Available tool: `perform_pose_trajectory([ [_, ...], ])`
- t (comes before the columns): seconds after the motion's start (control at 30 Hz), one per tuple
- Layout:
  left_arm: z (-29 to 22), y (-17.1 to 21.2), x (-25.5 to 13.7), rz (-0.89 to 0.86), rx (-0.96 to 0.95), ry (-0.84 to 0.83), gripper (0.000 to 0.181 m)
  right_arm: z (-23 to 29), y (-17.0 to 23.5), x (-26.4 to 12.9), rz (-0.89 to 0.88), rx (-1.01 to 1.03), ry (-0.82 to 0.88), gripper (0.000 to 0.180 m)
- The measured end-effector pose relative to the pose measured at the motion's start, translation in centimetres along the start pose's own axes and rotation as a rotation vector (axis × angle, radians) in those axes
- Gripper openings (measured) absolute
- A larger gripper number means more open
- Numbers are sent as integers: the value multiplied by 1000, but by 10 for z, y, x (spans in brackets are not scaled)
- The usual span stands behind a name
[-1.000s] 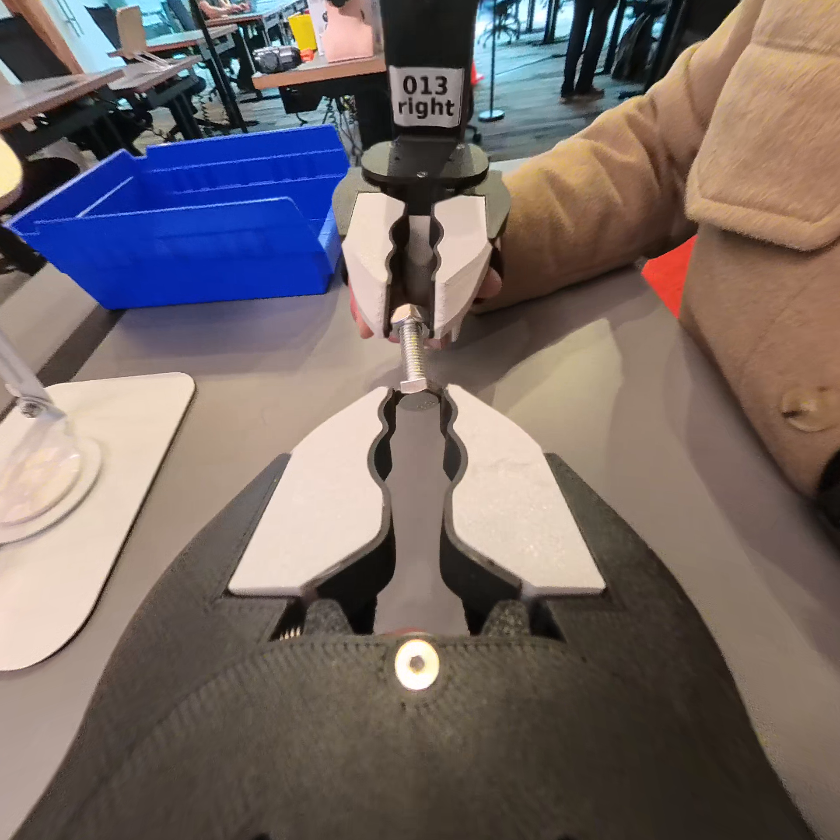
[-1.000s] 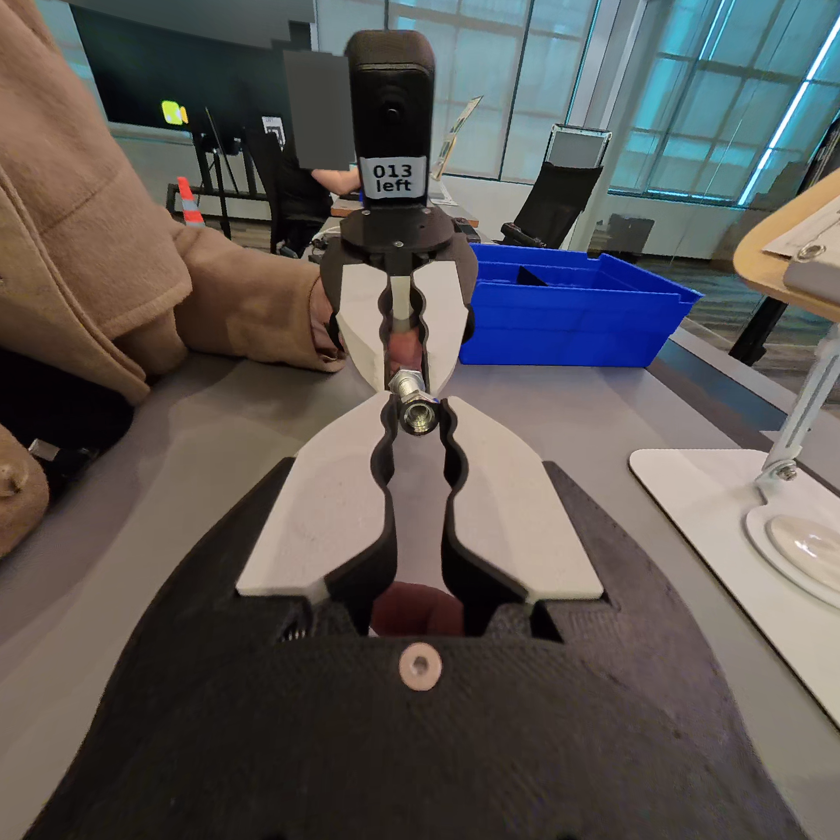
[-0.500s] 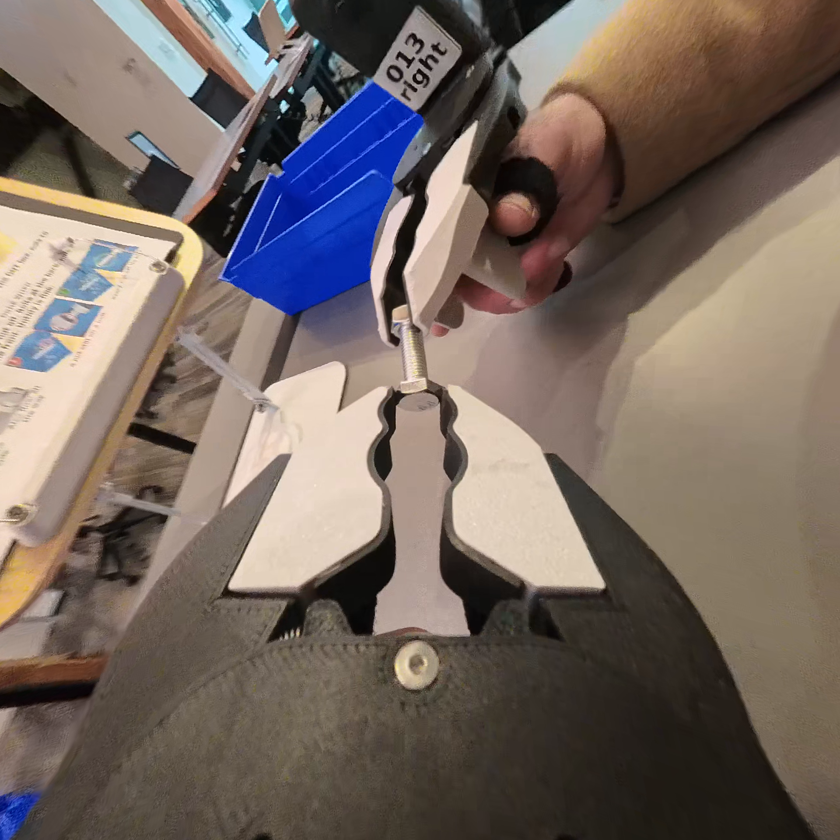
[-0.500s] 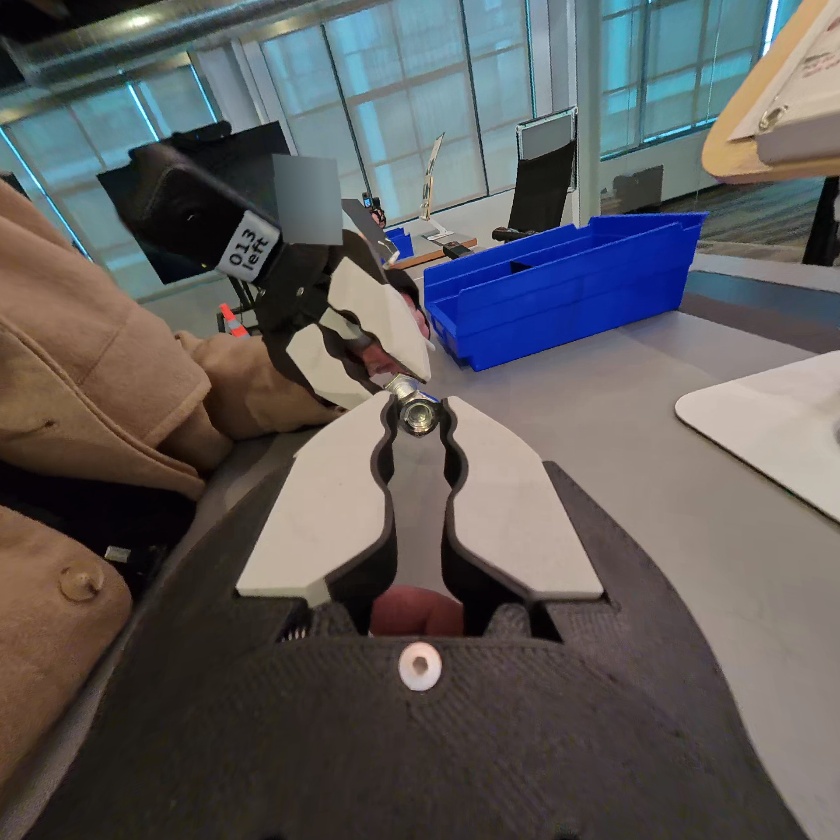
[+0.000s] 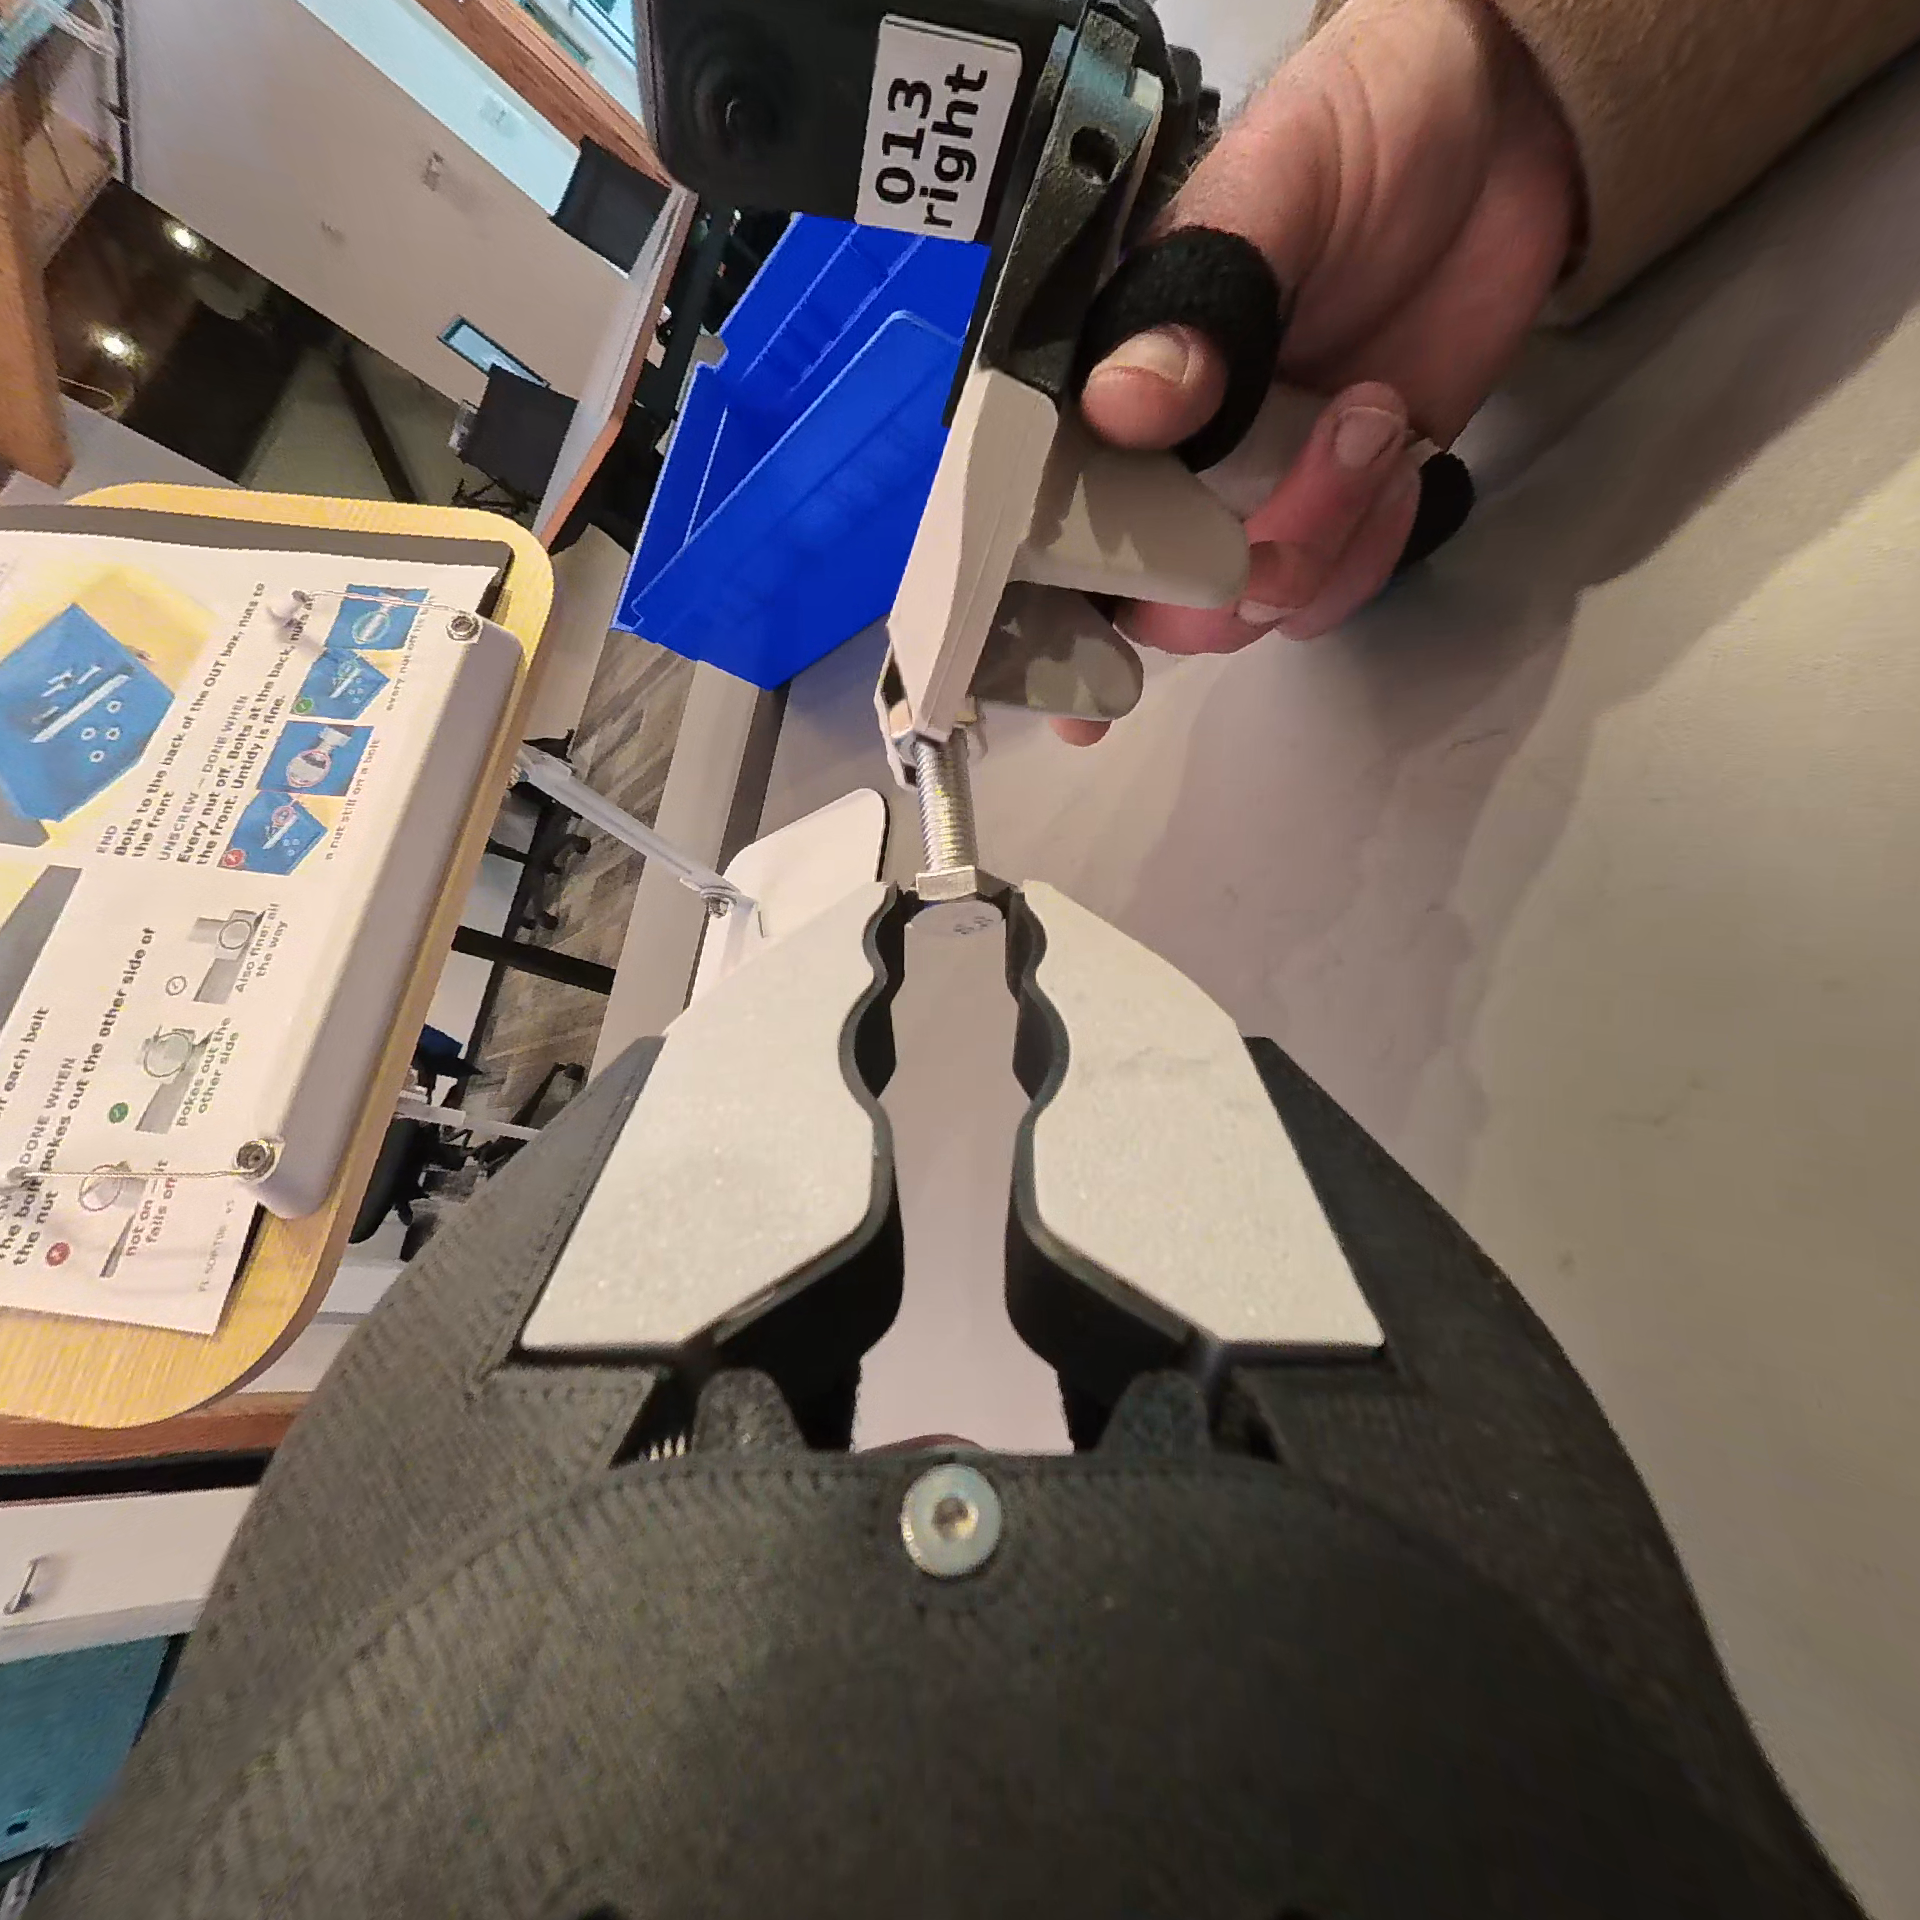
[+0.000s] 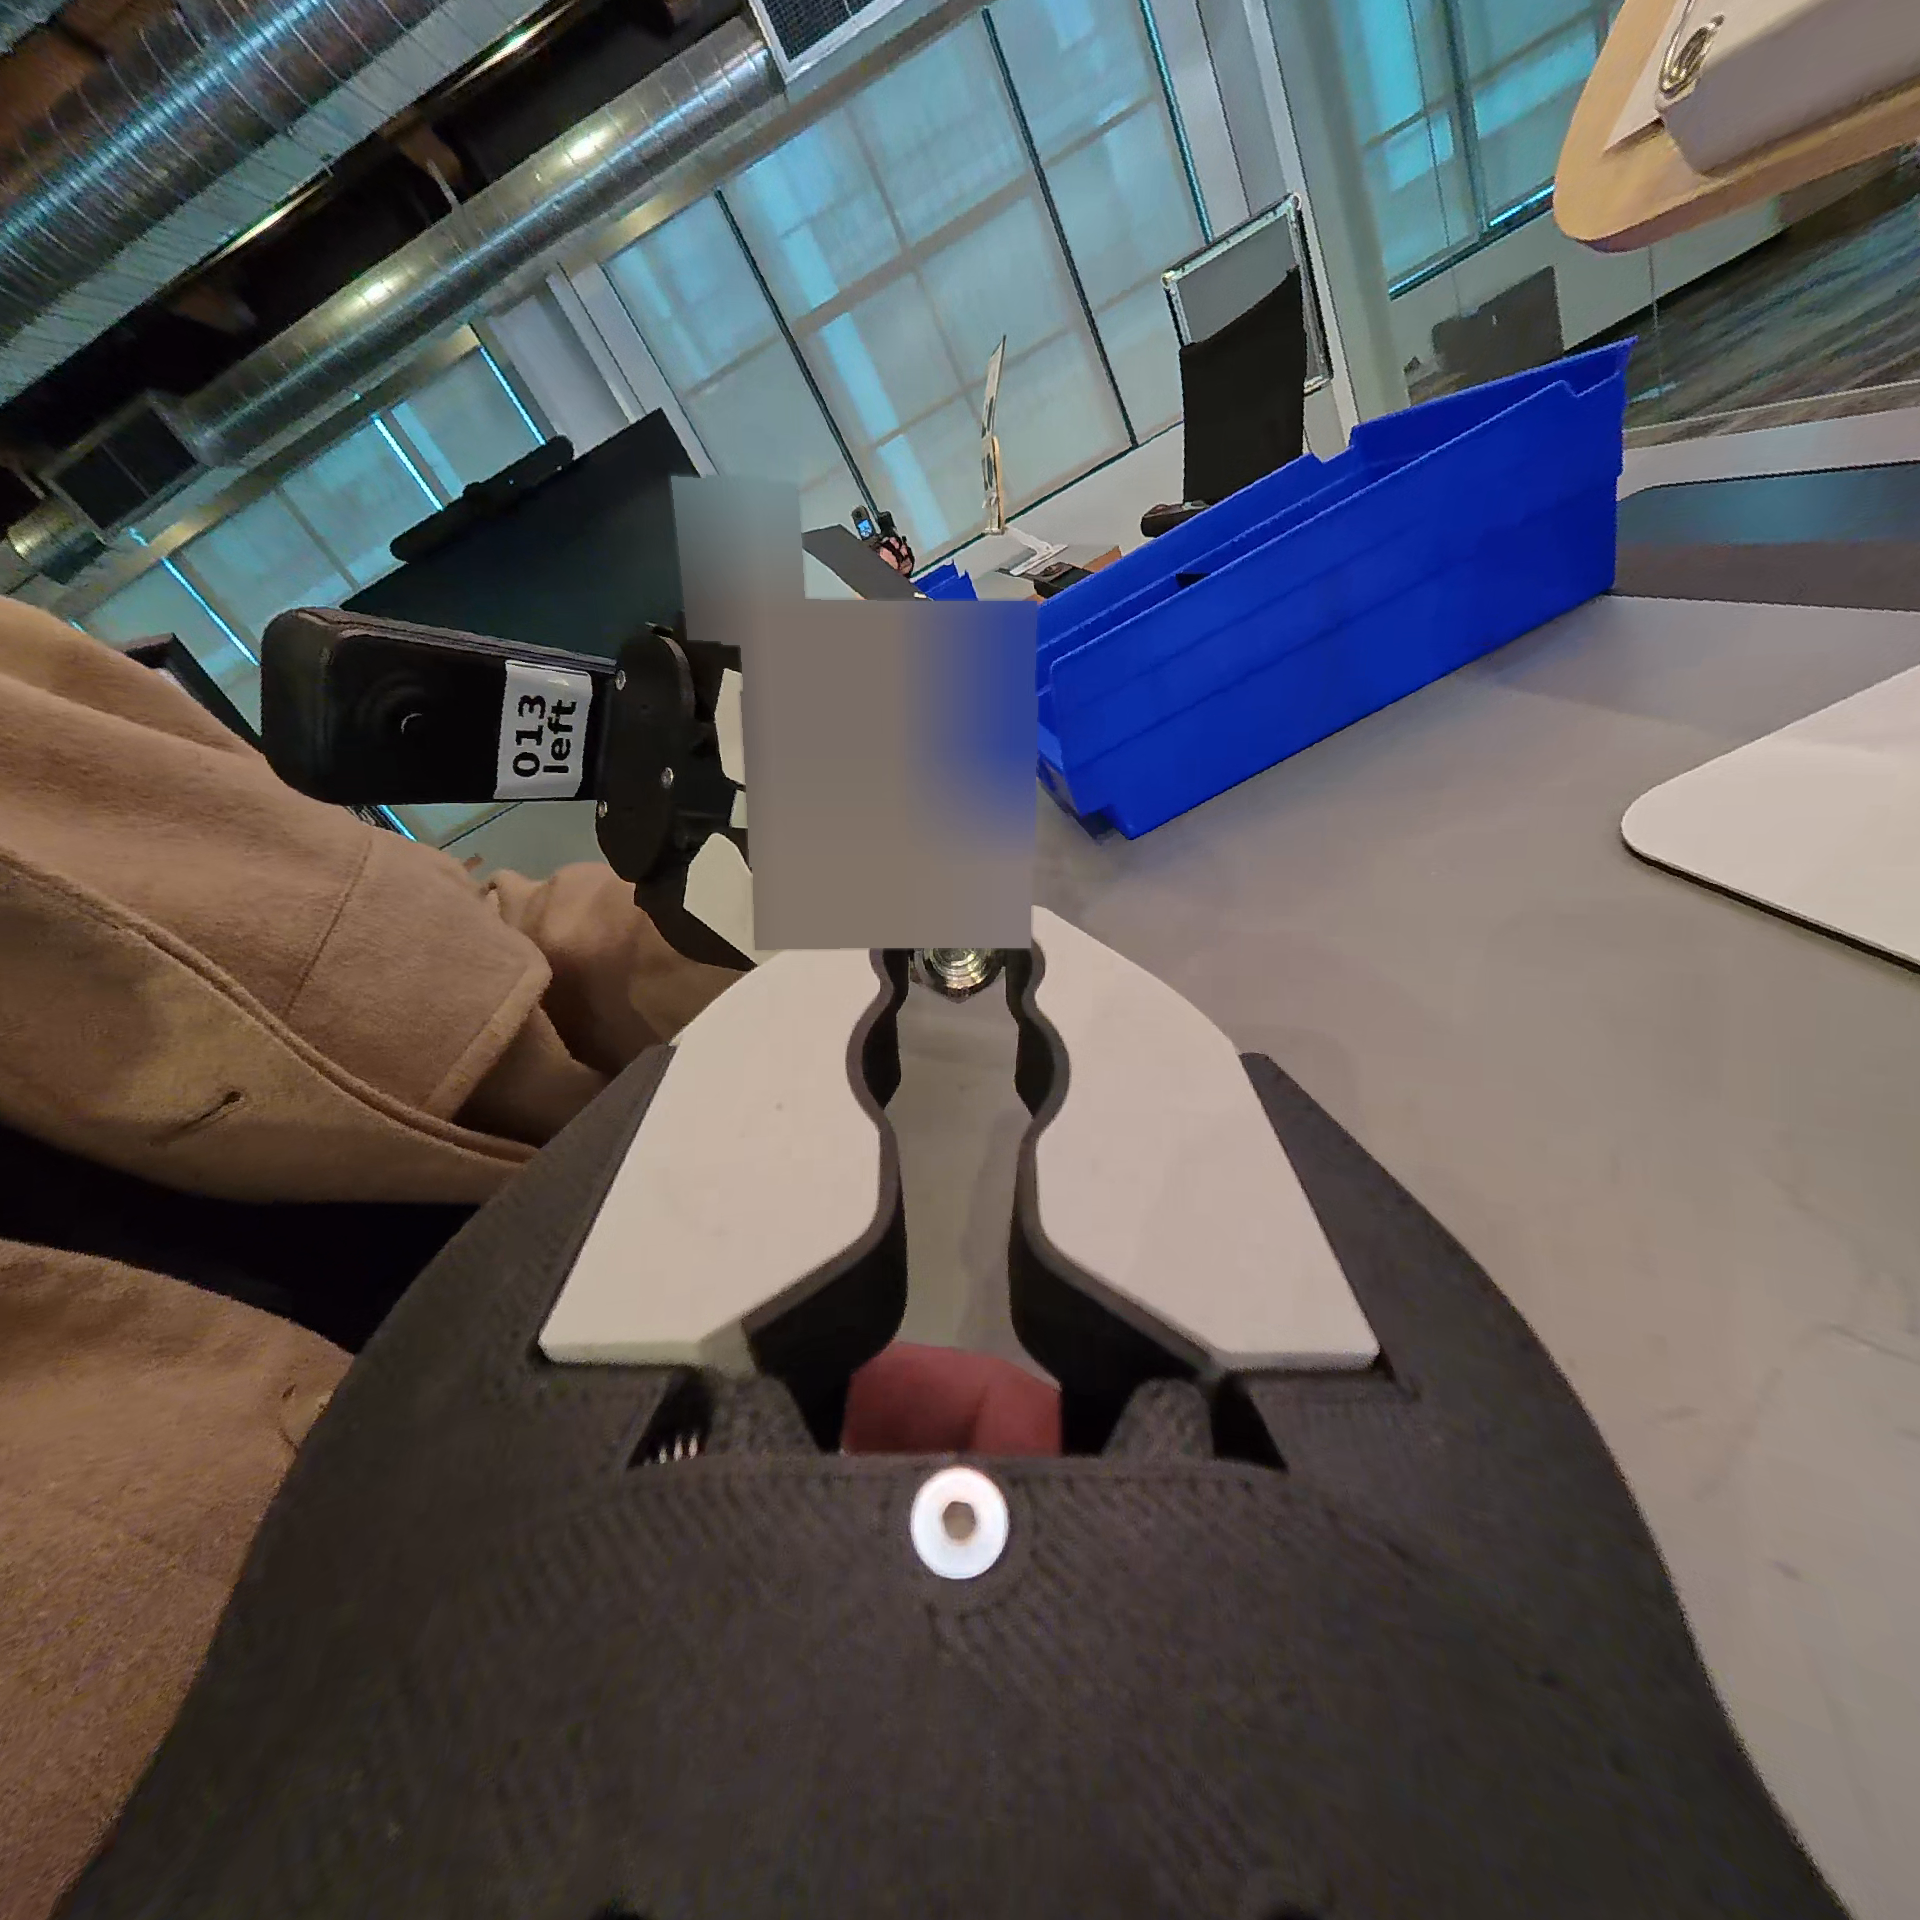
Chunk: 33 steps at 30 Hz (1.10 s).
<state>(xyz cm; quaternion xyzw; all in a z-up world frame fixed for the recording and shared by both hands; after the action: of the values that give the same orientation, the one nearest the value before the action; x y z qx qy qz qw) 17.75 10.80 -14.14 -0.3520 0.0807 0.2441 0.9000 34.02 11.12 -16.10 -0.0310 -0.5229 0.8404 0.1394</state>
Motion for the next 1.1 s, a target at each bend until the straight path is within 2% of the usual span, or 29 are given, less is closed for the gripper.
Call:
perform_pose_trajectory([
  [0.37, 0, 1, 0, -11, -13, 2, 18, 1, -1, 0, 1, -16, 2, 17],
  [0.57, 2, 1, -1, -23, -39, 4, 18, 3, -2, 1, -10, -32, -9, 22],
  [0.77, 3, 1, -2, -40, -68, 9, 18, 7, -3, 2, -1, -85, -9, 36],
  [1.1, 5, 0, -3, -71, -101, 19, 18, 10, -5, 1, -9, -124, -4, 37],
])
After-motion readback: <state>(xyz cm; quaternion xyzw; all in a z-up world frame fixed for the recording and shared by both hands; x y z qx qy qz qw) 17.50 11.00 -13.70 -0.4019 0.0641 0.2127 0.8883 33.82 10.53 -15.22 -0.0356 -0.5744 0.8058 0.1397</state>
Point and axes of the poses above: each gripper's, where its closed fingertips meet, x out along the fingers, y out of its underside, z = x × y across the jaws, the point moved 8 cm from there along -x, back along the fingers, and after that the axes turned 3 degrees about -y, right-handed, at the moved point
